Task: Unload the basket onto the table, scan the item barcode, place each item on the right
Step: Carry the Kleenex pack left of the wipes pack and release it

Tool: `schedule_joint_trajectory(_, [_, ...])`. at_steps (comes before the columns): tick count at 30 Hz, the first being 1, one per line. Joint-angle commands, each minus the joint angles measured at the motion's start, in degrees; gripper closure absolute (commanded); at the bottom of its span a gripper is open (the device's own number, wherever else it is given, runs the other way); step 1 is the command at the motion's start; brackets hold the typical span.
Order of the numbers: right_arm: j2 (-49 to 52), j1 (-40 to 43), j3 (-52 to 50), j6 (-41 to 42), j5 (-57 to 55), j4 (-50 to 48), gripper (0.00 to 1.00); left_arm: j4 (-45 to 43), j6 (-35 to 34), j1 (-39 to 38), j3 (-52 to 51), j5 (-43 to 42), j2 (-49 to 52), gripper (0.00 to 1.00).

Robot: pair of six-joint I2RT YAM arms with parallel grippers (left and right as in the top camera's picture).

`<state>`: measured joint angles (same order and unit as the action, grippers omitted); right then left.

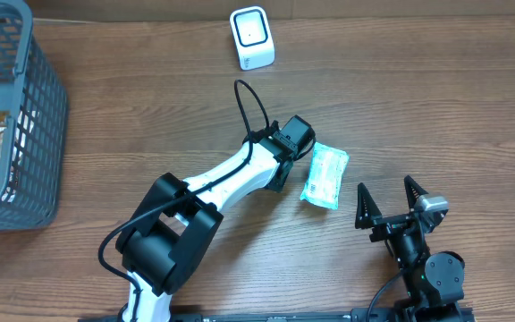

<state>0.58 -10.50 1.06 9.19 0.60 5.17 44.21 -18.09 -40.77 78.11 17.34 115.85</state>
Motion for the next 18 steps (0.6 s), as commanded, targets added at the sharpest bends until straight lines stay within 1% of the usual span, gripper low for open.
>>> schedule_joint_trajectory(1, [-0.4, 0.3, -0.6, -0.2, -0.5, -0.3, 0.00, 0.0, 0.1, 0.3, -1.2, -1.7, 1.0, 0.96])
schedule_joint_trajectory(7, [-0.4, 0.3, -0.6, -0.2, -0.5, -0.3, 0.00, 1.8, 0.0, 0.4, 1.8, -1.8, 0.6, 0.96])
schedule_joint_trajectory(12, [-0.4, 0.3, -0.6, -0.2, -0.5, -0.3, 0.00, 5.8, -3.1, 0.5, 7.9, -2.6, -1.4, 0.96])
schedule_joint_trajectory(15, [-0.4, 0.3, -0.6, -0.2, -0.5, -0.3, 0.00, 6.8, -3.8, 1.3, 11.5, -6.6, -2.9, 0.96])
schedule_joint_trajectory(16, [-0.4, 0.3, -0.6, -0.2, -0.5, -0.3, 0.00, 6.7, -4.0, 1.7, 12.4, -9.0, -3.3, 0.96])
schedule_joint_trajectory(17, [-0.4, 0.3, -0.6, -0.2, -0.5, -0.3, 0.00, 6.8, -4.2, 2.9, 13.7, -13.5, -3.9, 0.96])
schedule_joint_trajectory(18, [-0.4, 0.3, -0.6, -0.2, -0.5, -0.3, 0.00, 6.8, -4.2, 3.5, 13.9, -14.9, -3.9, 0.96])
